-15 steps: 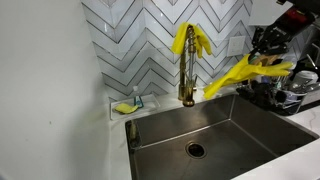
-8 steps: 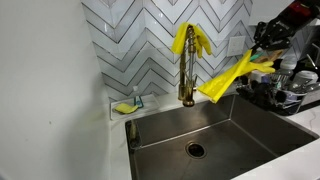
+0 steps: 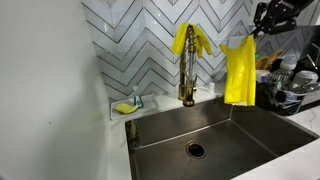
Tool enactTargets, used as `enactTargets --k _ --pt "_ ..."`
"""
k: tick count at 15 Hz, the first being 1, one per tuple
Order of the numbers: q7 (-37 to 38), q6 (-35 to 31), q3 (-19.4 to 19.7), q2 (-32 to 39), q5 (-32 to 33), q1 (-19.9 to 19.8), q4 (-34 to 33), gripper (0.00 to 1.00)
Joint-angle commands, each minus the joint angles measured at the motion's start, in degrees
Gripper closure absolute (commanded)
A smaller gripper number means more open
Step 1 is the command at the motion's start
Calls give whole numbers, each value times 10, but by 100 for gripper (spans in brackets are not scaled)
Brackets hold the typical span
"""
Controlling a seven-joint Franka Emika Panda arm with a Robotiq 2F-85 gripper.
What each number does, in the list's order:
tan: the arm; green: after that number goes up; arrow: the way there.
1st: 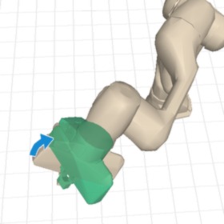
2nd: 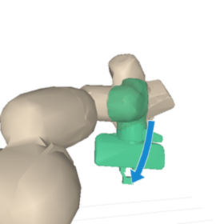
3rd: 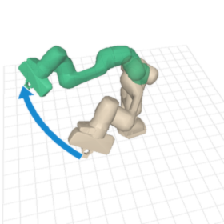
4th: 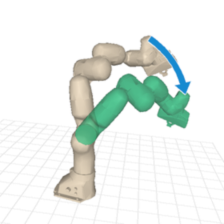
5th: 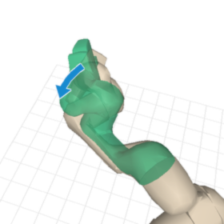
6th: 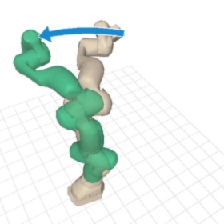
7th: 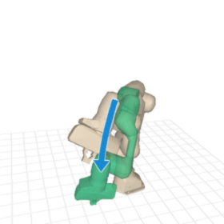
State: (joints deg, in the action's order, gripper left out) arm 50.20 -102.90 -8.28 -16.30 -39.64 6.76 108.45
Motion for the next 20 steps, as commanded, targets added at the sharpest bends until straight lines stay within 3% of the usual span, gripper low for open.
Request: enactTargets --k 1,3,9,16,20 --pt "8 60 -6 -27 33 -4 -33 100" --pt "8 75 -8 -35 36 -3 -57 100" --pt "10 18 -38 -37 5 9 -89 100" --pt "10 26 -39 -34 15 6 -94 100" --pt "-6 -12 -48 -23 15 11 -107 100"
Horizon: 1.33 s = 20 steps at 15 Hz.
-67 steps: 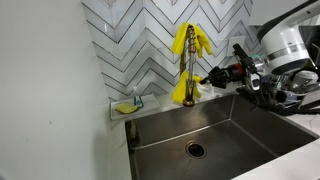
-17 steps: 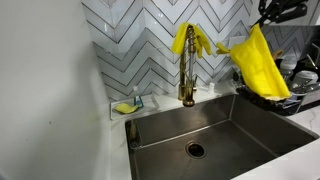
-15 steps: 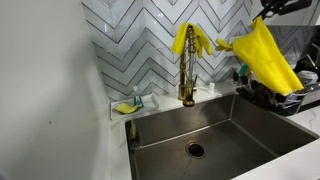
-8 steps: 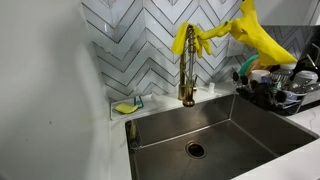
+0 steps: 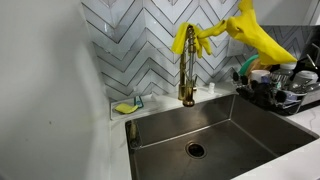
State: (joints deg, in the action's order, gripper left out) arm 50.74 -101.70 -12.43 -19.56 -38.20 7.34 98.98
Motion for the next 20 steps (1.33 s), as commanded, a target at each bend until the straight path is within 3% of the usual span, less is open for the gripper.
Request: enactTargets --k 1,12,16,17,20 --pt "-19 -34 -9 15 3 7 -19 100" --pt "-154 -105 -34 112 6 43 -116 100" --pt "-165 -194 -46 143 0 58 -144 100" --pt "-157 -163 -37 127 5 55 -127 98" --pt "-157 -187 -40 142 5 61 -141 98"
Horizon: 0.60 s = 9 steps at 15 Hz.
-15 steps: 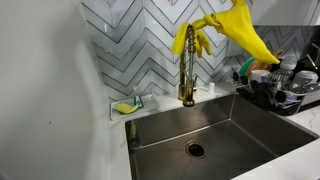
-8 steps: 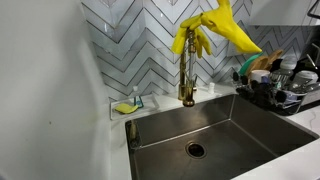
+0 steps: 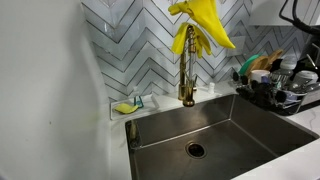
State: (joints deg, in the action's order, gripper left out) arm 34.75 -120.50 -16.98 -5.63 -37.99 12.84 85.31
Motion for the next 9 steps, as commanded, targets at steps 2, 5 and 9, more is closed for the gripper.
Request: enactTargets --k 2,5,9 --pt "2 1 5 4 3 6 -6 98" --pt "-5 3 4 7 1 8 -13 100" --pt "-42 3 -2 30 -15 20 -42 100"
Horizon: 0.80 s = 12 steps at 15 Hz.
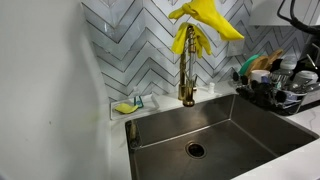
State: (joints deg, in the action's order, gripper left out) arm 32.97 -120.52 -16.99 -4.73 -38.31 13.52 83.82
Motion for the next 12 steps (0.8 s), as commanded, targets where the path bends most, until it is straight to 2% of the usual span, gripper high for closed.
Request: enactTargets --k 1,7,12 --pt "-34 1 -3 26 -16 18 -34 100" --pt "-76 1 -10 56 1 32 -74 100" --pt "-146 22 -11 76 13 30 -89 100"
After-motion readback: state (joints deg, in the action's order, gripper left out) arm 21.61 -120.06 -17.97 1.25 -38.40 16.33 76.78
